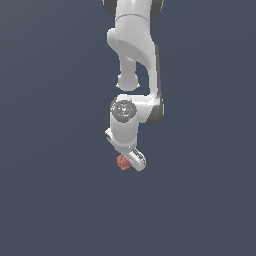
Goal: Pick up the object and move it to a goal position.
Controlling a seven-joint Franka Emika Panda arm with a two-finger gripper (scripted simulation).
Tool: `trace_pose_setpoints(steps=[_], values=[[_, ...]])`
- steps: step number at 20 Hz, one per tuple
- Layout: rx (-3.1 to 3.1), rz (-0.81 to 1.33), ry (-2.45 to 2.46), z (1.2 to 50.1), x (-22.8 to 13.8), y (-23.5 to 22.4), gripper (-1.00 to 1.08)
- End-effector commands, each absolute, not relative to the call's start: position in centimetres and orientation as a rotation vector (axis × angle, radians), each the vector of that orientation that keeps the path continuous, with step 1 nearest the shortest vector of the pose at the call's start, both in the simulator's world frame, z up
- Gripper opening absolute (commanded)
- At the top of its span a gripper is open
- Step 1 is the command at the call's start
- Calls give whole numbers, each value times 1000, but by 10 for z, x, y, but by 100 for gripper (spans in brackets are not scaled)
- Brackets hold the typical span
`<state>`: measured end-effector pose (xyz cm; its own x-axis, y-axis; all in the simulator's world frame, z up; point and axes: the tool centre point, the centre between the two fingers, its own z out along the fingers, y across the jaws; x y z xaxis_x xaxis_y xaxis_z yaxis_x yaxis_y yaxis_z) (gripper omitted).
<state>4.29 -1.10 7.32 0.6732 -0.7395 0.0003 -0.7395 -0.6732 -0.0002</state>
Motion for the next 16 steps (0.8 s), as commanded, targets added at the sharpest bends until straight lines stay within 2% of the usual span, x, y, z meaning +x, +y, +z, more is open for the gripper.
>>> trace_pose_setpoints(steps=[1, 7, 8, 16], values=[[-2873, 0, 1272, 60, 42, -11, 100], [-2872, 0, 1273, 52, 44, -11, 100], [-2872, 0, 1273, 52, 44, -11, -100], [-2872, 0, 1273, 52, 44, -11, -100]])
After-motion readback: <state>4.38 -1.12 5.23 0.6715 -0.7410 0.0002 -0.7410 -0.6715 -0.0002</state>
